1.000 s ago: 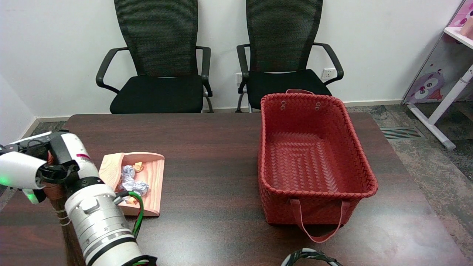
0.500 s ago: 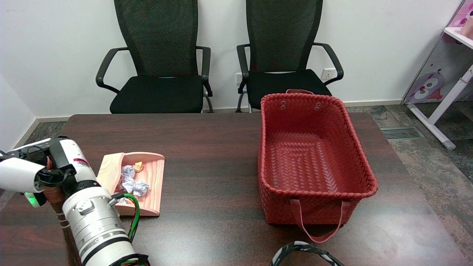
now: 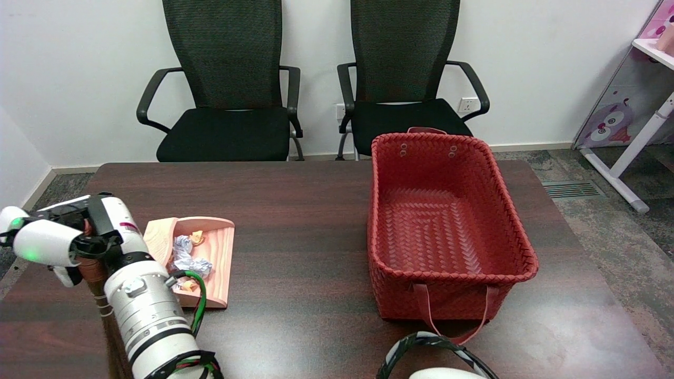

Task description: Sweep the paper ball into the dustpan.

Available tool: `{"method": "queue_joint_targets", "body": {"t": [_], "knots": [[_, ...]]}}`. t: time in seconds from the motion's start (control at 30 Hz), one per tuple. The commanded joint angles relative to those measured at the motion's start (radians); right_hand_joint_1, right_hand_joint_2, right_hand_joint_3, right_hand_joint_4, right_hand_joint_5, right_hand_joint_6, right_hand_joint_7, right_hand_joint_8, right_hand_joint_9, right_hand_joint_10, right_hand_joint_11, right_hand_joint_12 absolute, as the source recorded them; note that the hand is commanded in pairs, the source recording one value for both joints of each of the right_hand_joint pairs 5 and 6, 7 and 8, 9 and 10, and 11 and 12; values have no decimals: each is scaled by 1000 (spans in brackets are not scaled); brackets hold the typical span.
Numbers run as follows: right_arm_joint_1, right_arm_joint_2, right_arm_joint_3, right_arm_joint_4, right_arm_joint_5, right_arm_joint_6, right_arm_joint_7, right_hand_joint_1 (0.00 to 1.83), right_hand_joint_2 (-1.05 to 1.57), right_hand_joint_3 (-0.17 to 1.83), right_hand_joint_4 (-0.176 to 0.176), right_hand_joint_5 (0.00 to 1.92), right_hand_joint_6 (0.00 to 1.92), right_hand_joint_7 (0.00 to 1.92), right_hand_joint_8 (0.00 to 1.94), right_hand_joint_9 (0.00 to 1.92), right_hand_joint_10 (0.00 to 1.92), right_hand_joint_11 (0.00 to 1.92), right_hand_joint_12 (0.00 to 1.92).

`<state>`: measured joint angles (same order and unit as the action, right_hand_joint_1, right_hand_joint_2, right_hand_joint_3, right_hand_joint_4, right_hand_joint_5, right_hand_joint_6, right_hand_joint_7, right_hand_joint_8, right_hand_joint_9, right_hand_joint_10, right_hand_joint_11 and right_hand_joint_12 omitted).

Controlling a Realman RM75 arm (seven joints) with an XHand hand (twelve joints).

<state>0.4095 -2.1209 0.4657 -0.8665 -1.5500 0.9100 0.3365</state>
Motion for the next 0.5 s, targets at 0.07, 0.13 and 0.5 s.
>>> {"method": "queue_joint_targets", "body": {"t": [0.07,0.13,0.5], "knots": [[18,33,31,61,-2,34,47,856,1565,1276,176,1920,1920,1920,1920,1920,1920,1920,1920],[14,39,31,61,-2,45,47,865,1571,1264,176,1920,1920,1920,1920,1920,1920,1920,1920],[-19,70,27,20,-2,46,47,876,1571,1191,176,1920,1920,1920,1920,1920,1920,1920,1920]]}}
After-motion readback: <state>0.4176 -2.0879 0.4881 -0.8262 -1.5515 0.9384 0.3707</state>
